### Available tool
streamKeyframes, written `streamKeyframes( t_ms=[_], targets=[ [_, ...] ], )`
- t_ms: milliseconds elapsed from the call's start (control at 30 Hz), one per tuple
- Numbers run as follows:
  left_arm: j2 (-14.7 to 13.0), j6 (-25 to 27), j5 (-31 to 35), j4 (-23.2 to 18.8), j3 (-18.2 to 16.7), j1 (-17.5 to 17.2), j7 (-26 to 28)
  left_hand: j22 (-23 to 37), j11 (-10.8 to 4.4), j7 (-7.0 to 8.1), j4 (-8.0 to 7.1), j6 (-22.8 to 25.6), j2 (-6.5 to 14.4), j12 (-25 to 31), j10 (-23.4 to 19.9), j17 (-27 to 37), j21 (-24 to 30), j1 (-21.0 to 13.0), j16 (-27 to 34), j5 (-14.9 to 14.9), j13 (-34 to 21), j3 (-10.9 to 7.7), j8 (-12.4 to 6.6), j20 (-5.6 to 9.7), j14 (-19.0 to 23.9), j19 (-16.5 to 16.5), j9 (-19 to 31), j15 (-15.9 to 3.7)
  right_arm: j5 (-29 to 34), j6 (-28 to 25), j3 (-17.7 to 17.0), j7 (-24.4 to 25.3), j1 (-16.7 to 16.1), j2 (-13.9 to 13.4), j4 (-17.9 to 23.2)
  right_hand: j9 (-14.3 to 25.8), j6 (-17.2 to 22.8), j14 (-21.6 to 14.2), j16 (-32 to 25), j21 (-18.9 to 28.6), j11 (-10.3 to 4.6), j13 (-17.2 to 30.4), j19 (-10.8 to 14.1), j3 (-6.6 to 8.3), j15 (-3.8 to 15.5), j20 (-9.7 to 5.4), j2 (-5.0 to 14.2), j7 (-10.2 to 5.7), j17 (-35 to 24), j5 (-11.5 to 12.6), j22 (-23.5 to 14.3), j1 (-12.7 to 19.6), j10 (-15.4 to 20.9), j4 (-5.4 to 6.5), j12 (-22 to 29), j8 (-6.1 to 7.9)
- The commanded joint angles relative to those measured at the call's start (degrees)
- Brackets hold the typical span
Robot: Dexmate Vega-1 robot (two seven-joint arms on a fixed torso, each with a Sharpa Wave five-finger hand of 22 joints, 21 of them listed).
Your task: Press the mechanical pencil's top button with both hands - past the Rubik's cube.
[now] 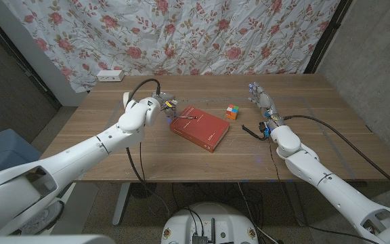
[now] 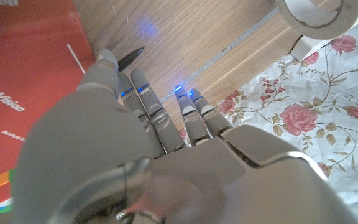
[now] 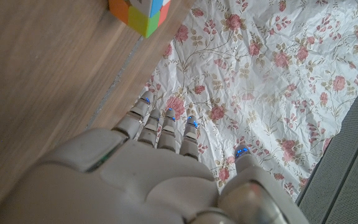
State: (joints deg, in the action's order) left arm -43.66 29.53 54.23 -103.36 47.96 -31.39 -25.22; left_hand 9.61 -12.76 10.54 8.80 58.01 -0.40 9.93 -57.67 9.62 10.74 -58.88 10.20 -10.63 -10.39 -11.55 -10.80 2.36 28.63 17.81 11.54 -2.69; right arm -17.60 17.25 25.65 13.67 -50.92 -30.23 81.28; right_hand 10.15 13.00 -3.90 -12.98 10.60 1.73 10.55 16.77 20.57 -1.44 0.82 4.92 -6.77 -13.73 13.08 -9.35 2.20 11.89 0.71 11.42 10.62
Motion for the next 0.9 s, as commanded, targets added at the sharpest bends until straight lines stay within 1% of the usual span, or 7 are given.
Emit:
streamKeyframes(
  t_ms=[33,233,567,667,733,833,900],
  targets=[
    [0.0,-0.2,1.0,-0.5,0.3,0.6,-2.0,0.0,-0.05,0.23,0.01,-0.8,-0.8,-0.1,1.0,0.0,-0.3,0.4,-0.1,0.1,-0.1,0.53,0.06,3.41,-0.7,-0.7,0.1,-8.84,-1.0,0.4,-0.3,-0.7,0.0,0.0,-0.8,0.0,0.0,-0.2,0.0,0.0,0.13,0.1,0.0,0.37,-0.30,0.23,1.05,0.14,-0.1,-0.4,-0.1,0.5,0.0,0.02,-0.2,0.15],
    [0.0,-0.4,1.7,-0.7,0.3,1.1,-3.5,0.0,-0.03,0.20,-0.16,-3.1,-1.7,-0.1,4.1,0.0,-0.3,1.4,-0.1,0.3,-0.1,1.08,0.20,3.20,-1.3,-1.6,-0.1,-8.70,-1.5,0.5,-0.5,-1.2,0.1,-0.2,-1.3,0.0,-0.7,-0.2,0.1,0.0,0.23,0.0,-0.1,0.31,-0.45,-0.10,0.90,0.75,-0.1,-0.4,-0.1,0.3,-0.4,0.09,-0.4,-0.13],
    [-0.2,-0.5,2.2,-1.4,0.2,2.0,-7.4,0.0,-0.02,0.44,-0.54,-9.3,-3.4,-0.2,11.9,0.0,-0.6,4.2,-0.2,0.4,0.0,2.22,0.45,2.23,-4.1,-4.5,-0.6,-8.10,-2.2,0.5,-0.5,-2.2,0.5,-0.3,-2.1,0.0,-1.2,0.4,0.3,-0.1,0.28,0.0,-0.4,0.20,-0.40,-0.29,0.76,0.79,-0.1,-0.5,-0.1,0.0,-0.9,0.26,-0.6,-0.27],
    [-0.9,-1.4,4.3,-1.8,1.1,2.6,-8.9,0.0,0.03,0.15,-0.85,-12.5,-3.9,-0.2,15.8,0.0,-0.5,5.8,-0.2,0.2,0.1,2.72,0.57,1.77,-5.8,-6.1,-0.8,-7.28,-2.7,0.5,-0.5,-2.9,0.9,-0.4,-2.6,-0.1,-1.8,0.7,0.5,-0.1,0.32,0.0,-0.5,0.15,-0.40,-0.22,0.67,0.84,-0.1,-0.5,-0.1,-0.1,-1.3,0.32,-0.7,-0.44],
    [-0.8,-1.6,4.3,-1.8,0.9,2.6,-9.5,0.0,0.04,-0.10,-1.14,-13.9,-4.2,-0.1,16.8,-0.1,-0.5,6.9,-0.2,0.2,0.1,3.04,0.65,1.64,-6.3,-6.5,-0.8,-7.32,-2.8,0.5,-0.6,-3.0,1.0,-0.4,-2.7,-0.1,-2.1,0.8,0.5,-0.1,0.38,0.0,-0.6,0.09,-0.37,-0.24,0.60,0.96,-0.1,-0.5,-0.1,-0.2,-1.5,0.37,-0.8,-0.53],
    [-1.3,-2.5,3.0,-2.2,0.2,2.8,-11.6,0.0,0.14,-0.34,-1.98,-16.0,-3.8,-0.3,20.9,0.0,-0.6,9.7,-0.3,0.2,0.1,3.53,0.29,1.11,-8.8,-8.4,-0.9,-6.25,-3.4,0.7,-0.5,-4.1,1.3,-0.5,-3.1,-0.1,-2.8,1.0,0.6,-0.2,0.42,0.0,-0.8,-0.03,-0.44,-0.35,0.45,1.20,-0.1,-0.5,-0.1,-0.3,-1.8,0.45,-0.8,-0.69],
    [-1.4,-2.9,2.8,-2.2,0.0,2.9,-12.1,0.0,0.20,-0.26,-1.97,-16.9,-3.6,-0.3,22.9,0.0,-0.8,10.4,-0.5,0.1,0.2,3.53,0.27,1.19,-10.6,-9.9,-0.9,-5.90,-3.5,0.5,-0.5,-4.3,1.4,-0.7,-3.1,-0.1,-3.1,1.4,0.7,-0.2,0.42,0.0,-0.9,-0.13,-0.48,-0.34,0.33,1.41,-0.1,-0.5,-0.1,-0.5,-2.1,0.52,-0.9,-0.74]
  ],
)
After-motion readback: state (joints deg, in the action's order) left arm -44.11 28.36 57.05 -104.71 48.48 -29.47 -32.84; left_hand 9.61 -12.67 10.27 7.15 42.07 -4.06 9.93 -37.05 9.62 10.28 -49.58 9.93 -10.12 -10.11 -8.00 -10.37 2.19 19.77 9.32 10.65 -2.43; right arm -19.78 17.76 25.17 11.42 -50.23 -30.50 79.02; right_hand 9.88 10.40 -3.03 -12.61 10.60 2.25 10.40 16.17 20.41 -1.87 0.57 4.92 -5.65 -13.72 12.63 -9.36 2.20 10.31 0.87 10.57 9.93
